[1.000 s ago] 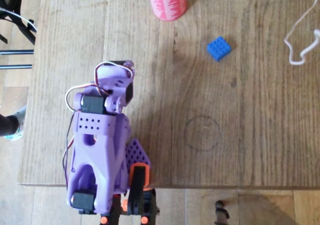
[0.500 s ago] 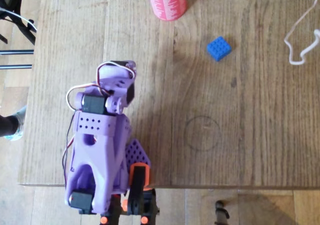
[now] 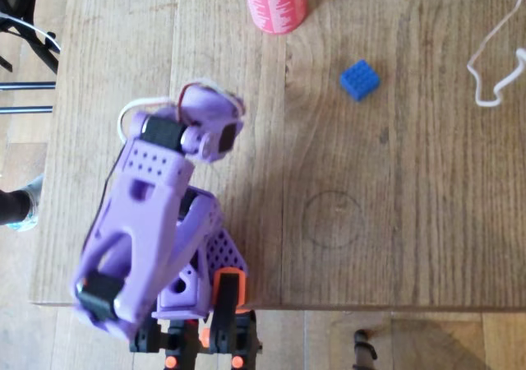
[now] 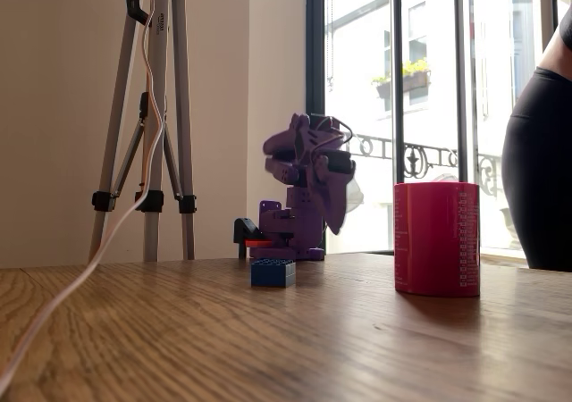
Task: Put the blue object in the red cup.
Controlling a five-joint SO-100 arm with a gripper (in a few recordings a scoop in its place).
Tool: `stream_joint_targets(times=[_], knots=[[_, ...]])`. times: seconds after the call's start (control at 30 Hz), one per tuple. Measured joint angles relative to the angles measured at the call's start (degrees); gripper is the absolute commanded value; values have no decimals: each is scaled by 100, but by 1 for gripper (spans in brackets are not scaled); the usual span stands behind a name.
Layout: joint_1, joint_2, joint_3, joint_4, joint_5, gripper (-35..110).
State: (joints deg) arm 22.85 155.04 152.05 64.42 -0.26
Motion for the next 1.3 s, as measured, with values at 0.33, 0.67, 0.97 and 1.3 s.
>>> stream_joint_targets(times=[0.33,0.67,0.97,1.3], knots=[[1011,-5774,-5054,835,1028,1],[1090,-7523,-6873,765,1406,1],[1608,-8095,-6926,387,1406,1],[1670,-8121,-6926,984,729,53]])
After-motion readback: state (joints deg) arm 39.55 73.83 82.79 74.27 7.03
